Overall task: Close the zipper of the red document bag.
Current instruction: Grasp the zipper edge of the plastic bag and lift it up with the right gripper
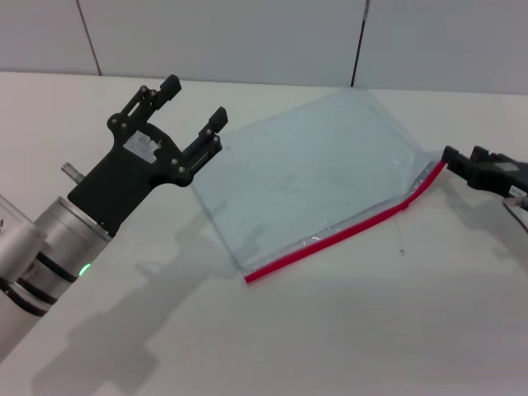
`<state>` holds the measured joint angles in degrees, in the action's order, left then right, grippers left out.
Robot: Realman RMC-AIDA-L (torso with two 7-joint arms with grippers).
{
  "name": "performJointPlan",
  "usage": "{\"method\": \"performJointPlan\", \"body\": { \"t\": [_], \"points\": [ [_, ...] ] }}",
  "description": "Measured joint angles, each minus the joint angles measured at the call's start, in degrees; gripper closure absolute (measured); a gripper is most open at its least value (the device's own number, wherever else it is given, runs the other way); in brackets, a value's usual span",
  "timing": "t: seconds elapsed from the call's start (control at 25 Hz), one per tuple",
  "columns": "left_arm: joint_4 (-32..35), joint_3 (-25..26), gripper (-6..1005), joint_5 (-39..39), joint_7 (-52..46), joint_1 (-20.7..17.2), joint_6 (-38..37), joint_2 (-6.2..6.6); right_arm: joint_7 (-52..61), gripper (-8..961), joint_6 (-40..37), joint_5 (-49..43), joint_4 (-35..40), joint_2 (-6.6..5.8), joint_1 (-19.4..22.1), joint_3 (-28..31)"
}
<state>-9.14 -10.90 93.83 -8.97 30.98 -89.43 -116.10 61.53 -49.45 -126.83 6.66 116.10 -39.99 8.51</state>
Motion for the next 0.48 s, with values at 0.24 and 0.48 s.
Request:
{"method": "performJointPlan", "body": {
  "t": [0.24, 0.48],
  "points": [
    [0.0, 0.0, 259, 0.0, 0.0, 0.2, 0.5, 0.00, 1.7, 354, 2.5, -3.1, -0.4, 0.01, -1.6, -0.9],
    [0.0, 0.0, 260, 0.0, -0.1, 0.4, 0.7, -0.07, 4.3, 352, 7.5, -6.2, -1.3, 0.13, -4.1, -2.8]
  ]
}}
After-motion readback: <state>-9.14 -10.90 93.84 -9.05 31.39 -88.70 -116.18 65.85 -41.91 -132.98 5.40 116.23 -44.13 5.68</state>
